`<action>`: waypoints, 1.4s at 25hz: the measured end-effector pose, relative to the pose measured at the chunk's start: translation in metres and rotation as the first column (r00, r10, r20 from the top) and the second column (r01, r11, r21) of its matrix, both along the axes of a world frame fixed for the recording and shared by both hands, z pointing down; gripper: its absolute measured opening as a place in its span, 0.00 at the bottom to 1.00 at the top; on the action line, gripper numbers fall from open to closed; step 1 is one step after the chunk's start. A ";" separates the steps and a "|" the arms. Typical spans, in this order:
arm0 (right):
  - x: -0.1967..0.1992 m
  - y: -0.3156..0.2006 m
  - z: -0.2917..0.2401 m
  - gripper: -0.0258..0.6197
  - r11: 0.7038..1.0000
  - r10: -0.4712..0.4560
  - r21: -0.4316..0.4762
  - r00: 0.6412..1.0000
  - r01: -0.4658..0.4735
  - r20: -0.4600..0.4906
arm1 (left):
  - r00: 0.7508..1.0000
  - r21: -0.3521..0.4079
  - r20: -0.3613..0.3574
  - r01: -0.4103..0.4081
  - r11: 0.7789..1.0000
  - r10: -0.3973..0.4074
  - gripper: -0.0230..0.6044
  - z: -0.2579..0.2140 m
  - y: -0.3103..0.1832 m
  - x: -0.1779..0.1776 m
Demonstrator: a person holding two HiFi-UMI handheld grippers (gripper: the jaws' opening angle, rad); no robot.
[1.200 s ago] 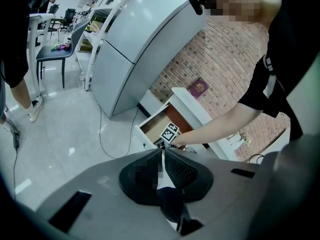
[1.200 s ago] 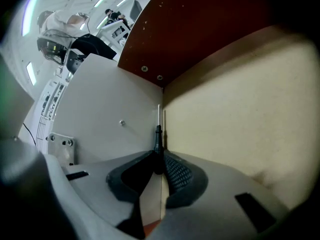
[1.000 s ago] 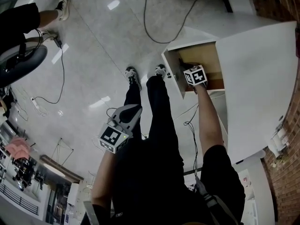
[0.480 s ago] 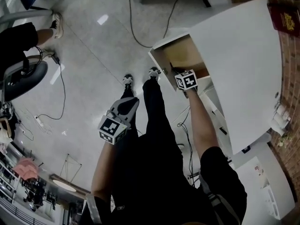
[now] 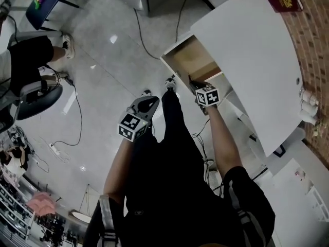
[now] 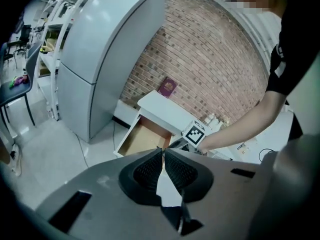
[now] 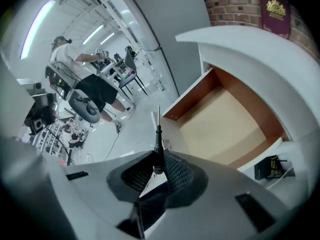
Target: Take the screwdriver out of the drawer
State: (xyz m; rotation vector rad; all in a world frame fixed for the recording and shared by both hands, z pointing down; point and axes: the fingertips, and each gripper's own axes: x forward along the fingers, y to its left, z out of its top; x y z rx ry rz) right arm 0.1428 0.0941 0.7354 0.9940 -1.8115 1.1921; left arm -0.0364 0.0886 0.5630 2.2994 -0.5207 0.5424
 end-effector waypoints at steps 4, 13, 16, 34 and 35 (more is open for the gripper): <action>0.001 0.016 -0.051 0.22 0.996 0.029 0.082 1.000 -0.028 -0.007 | 0.998 0.022 -0.013 -0.064 0.998 0.065 0.08 -0.019 0.012 0.002; -0.018 0.061 -0.133 0.22 0.953 0.134 0.276 0.991 -0.129 0.003 | 0.975 0.104 -0.044 -0.212 0.972 0.217 0.08 -0.051 0.034 0.001; -0.029 0.089 -0.158 0.22 0.935 0.158 0.322 0.987 -0.151 0.003 | 0.967 0.131 -0.048 -0.244 0.961 0.252 0.08 -0.062 0.048 -0.007; -0.079 0.150 -0.233 0.22 0.792 0.321 0.532 0.946 -0.298 0.052 | 0.912 0.238 -0.061 -0.381 0.893 0.406 0.08 -0.086 0.075 -0.025; -0.081 0.150 -0.232 0.22 0.789 0.326 0.535 0.944 -0.304 0.054 | 0.910 0.241 -0.061 -0.386 0.890 0.411 0.08 -0.085 0.073 -0.024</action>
